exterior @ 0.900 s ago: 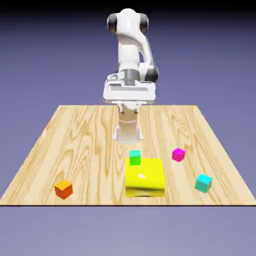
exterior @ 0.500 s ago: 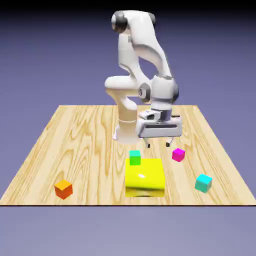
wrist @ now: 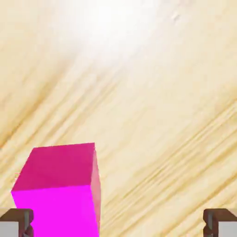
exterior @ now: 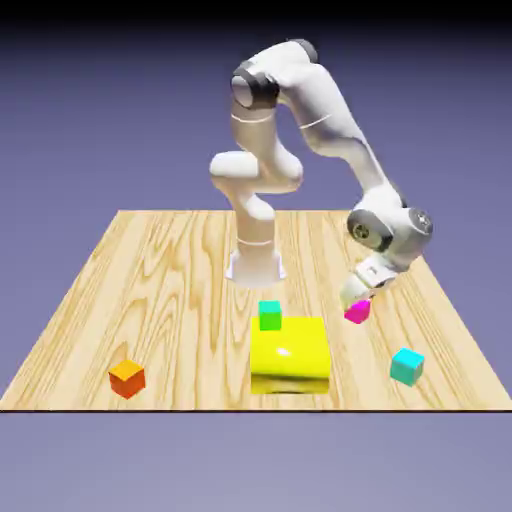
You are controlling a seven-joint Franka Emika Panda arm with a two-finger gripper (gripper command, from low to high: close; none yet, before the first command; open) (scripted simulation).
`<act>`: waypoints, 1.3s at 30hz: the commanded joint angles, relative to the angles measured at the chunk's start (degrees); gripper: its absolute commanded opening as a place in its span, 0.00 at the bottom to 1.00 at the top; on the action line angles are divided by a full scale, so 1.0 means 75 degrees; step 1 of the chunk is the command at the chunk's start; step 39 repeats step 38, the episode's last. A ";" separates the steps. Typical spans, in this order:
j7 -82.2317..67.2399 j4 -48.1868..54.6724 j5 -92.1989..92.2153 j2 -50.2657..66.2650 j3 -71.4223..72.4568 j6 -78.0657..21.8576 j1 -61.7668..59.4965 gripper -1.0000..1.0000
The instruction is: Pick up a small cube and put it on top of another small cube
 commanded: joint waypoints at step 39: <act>0.4984 0.4417 0.0730 0.3104 -0.0562 -0.0369 -0.1045 1.00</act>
